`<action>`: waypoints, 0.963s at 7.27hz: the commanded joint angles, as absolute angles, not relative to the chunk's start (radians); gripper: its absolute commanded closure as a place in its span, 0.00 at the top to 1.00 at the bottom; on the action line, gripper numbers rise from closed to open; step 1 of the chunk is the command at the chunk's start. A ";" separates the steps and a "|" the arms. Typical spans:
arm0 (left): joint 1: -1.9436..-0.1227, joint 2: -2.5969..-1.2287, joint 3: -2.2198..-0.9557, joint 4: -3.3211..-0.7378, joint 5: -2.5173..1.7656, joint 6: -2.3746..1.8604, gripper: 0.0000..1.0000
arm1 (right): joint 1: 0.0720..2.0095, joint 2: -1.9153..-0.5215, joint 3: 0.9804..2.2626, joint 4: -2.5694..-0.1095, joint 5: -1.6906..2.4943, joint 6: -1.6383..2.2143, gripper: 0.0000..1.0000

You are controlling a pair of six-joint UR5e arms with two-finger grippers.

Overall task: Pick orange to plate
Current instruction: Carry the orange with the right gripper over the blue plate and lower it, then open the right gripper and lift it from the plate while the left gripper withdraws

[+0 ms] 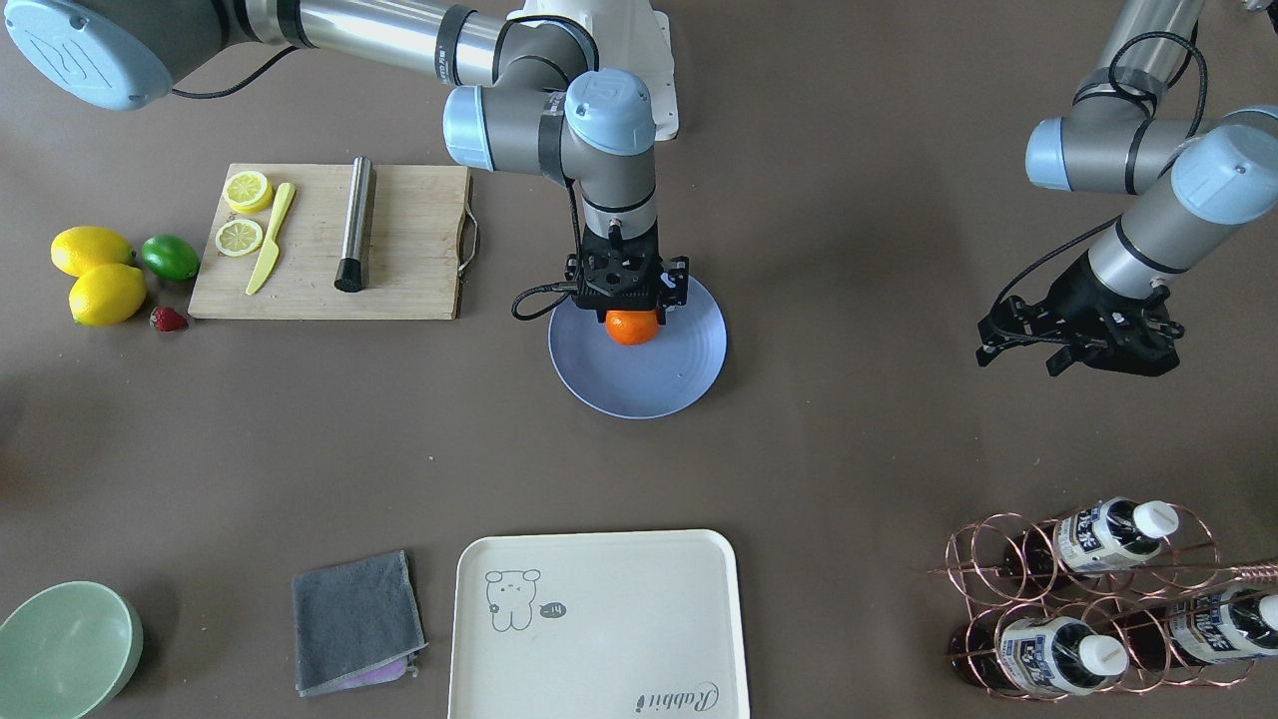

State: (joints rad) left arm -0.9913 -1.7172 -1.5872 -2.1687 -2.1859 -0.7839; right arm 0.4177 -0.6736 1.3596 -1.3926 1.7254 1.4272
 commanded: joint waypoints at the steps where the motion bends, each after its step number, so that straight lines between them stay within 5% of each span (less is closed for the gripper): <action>1: -0.997 -1.717 -1.588 -2.168 -2.187 -0.782 0.97 | 0.426 -0.678 1.371 -1.390 1.735 1.424 1.00; 3: -1.096 -1.698 -1.572 -2.137 -2.271 -0.699 0.97 | 0.550 -0.827 1.528 -1.399 1.869 1.386 1.00; 5: -1.207 -1.687 -1.577 -2.013 -2.359 -0.542 0.97 | 0.827 -1.161 1.742 -1.399 2.128 1.039 1.00; 7: -1.351 -1.637 -1.568 -1.884 -2.456 -0.268 0.97 | 1.073 -1.407 1.770 -1.402 2.285 0.588 1.00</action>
